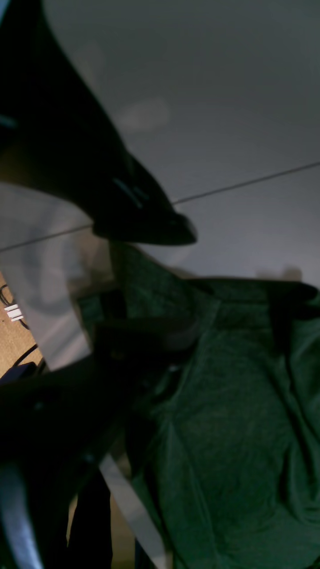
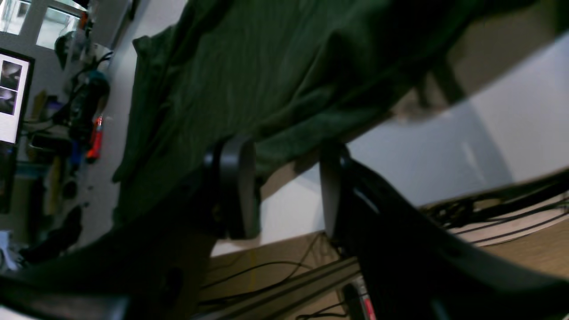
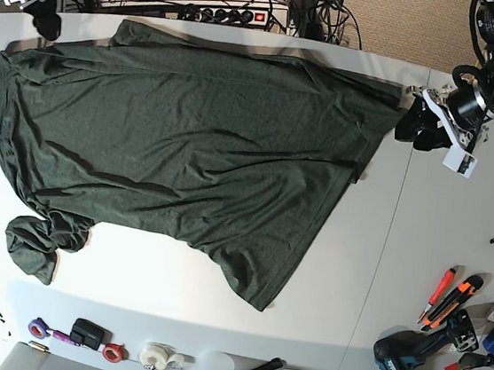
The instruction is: Layout the t-shirt on the table in an organized manner, then fold the t-shirt properly
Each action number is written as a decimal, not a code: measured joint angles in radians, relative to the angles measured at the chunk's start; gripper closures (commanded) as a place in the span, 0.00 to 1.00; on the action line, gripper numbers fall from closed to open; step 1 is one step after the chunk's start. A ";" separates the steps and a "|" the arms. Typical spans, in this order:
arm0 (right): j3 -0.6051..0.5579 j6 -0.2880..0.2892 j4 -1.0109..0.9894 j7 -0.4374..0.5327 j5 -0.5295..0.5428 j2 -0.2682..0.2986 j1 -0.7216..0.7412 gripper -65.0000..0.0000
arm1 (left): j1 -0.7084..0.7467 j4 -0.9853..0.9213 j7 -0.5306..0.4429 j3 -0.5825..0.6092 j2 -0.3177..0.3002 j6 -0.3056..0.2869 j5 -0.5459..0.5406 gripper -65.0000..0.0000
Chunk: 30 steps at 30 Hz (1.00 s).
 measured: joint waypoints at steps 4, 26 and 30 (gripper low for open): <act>-0.069 0.000 0.000 0.003 0.002 -0.010 0.000 0.62 | -0.001 0.000 0.000 0.000 0.000 0.000 -0.011 0.58; -0.233 0.000 0.000 0.014 -0.123 -0.102 -0.005 0.62 | -0.001 0.000 0.008 0.000 0.000 -0.022 -0.023 0.58; -0.233 0.000 0.002 0.019 -0.141 -0.100 -0.003 0.62 | -0.001 0.000 0.008 0.000 0.000 -0.022 -0.023 0.58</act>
